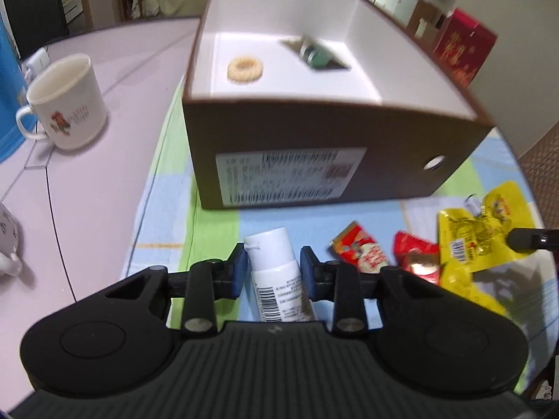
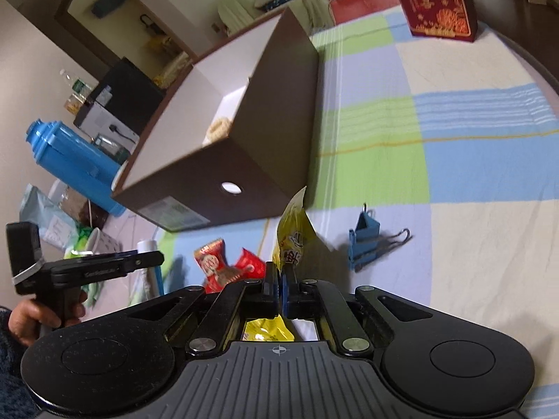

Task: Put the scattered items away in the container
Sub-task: 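Carry the yellow packet and the white bottle over the box with both tools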

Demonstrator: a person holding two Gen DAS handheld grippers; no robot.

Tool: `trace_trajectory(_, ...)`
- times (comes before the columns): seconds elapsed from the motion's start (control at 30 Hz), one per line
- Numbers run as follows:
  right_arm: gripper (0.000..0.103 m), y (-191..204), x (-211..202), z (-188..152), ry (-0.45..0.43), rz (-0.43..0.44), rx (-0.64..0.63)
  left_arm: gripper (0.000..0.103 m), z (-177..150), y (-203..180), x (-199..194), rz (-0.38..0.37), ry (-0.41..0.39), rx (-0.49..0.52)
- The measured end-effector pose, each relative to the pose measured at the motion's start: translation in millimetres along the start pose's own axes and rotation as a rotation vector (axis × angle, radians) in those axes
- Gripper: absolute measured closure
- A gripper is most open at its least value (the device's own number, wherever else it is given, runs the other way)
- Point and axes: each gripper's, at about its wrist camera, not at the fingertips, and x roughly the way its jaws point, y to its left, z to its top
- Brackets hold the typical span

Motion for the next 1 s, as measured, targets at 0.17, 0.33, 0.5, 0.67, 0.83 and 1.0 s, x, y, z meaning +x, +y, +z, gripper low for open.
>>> trace_trajectory(0.17,0.103,8,-14,4,-0.037,0.026,0.021,0.079,7,-4,-35,-0.028,-0.077,0.024)
trace_trajectory(0.33,0.103,19,-33,11,-0.094,0.053,0.023,0.079,16,-7,-65,-0.035,-0.144,0.050)
trace_trajectory(0.5,0.103,29,-51,21,-0.155,0.075,0.009,0.079,27,-12,-90,-0.049,-0.206,0.078)
trace_trajectory(0.67,0.103,37,-65,31,-0.205,0.102,0.010,0.079,41,-18,-111,-0.063,-0.261,0.108)
trace_trajectory(0.83,0.103,45,-74,45,-0.242,0.128,0.004,0.079,60,-21,-125,-0.073,-0.304,0.131)
trace_trajectory(1.0,0.103,54,-82,67,-0.290,0.164,-0.005,0.079,83,-23,-139,-0.072,-0.368,0.163)
